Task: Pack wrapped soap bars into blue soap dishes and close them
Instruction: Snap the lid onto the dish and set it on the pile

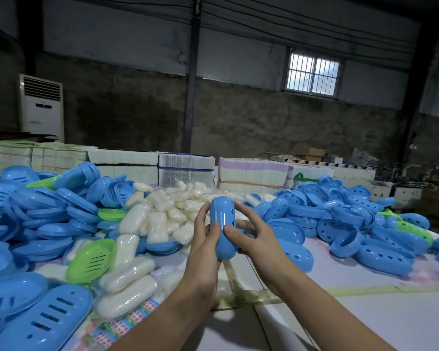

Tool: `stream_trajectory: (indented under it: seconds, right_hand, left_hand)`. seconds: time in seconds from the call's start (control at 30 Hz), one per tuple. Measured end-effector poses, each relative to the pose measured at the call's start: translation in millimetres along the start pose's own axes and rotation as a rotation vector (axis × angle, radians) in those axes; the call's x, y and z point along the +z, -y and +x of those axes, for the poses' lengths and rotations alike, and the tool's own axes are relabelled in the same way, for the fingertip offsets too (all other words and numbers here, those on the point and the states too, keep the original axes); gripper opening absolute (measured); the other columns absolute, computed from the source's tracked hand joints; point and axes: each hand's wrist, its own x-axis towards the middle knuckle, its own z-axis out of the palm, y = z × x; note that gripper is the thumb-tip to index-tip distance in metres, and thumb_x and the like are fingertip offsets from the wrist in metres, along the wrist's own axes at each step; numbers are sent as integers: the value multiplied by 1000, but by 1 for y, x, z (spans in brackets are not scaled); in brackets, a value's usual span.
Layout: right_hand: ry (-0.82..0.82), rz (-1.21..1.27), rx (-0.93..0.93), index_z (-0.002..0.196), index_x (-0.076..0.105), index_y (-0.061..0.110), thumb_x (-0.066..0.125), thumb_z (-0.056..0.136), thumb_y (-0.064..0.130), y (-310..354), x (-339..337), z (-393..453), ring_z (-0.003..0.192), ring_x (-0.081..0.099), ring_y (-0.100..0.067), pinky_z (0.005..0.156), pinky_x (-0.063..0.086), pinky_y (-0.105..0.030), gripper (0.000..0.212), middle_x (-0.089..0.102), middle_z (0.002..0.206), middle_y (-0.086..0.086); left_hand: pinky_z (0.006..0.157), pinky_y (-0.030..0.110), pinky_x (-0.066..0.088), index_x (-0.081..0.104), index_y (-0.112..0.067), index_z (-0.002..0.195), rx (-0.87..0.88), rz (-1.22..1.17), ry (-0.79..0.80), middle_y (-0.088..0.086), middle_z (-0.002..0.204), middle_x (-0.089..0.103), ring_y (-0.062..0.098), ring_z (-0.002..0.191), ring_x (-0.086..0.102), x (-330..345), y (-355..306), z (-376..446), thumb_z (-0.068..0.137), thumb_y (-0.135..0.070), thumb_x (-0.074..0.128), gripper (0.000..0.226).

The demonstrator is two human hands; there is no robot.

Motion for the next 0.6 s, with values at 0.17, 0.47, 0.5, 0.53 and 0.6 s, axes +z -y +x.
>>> stream_trajectory:
  seconds: [0.17,0.47,0.5,0.53,0.6]
  right_hand:
    - [23,44,14,126,59,44,81,72,38,-1,-7,4,100,71,-21,76,56,-29,59,71,110,-5]
    - [71,66,58,121,60,45,81,72,40,-10,-12,6,102,70,-26,89,57,-48,53,70,109,-10]
    - [62,51,53,119,61,47,81,70,44,-10,-12,6,103,70,-27,93,54,-54,54,70,109,-11]
    - [49,29,50,117,62,49,81,67,48,-10,-12,7,103,69,-27,96,50,-58,53,70,109,-10]
    - [29,-8,46,115,62,52,81,65,53,-10,-13,8,103,69,-27,98,46,-63,53,70,109,-8]
  left_hand:
    - [77,31,61,55,-56,124,31,35,18,-9,111,75,17,103,73,-2,-1,-1,106,-26,45,36]
    - [89,45,58,50,-52,126,-37,92,15,4,118,71,20,102,73,-1,0,-3,106,-22,44,37]
    - [92,47,57,49,-52,126,-44,108,18,4,120,70,20,103,73,-2,-1,-3,106,-22,45,36]
    - [94,50,56,49,-53,126,-48,124,22,5,121,70,22,105,72,-2,-1,-3,106,-23,45,36]
    - [96,53,54,50,-51,126,-56,125,16,7,120,70,27,107,71,-2,-1,-3,106,-22,45,35]
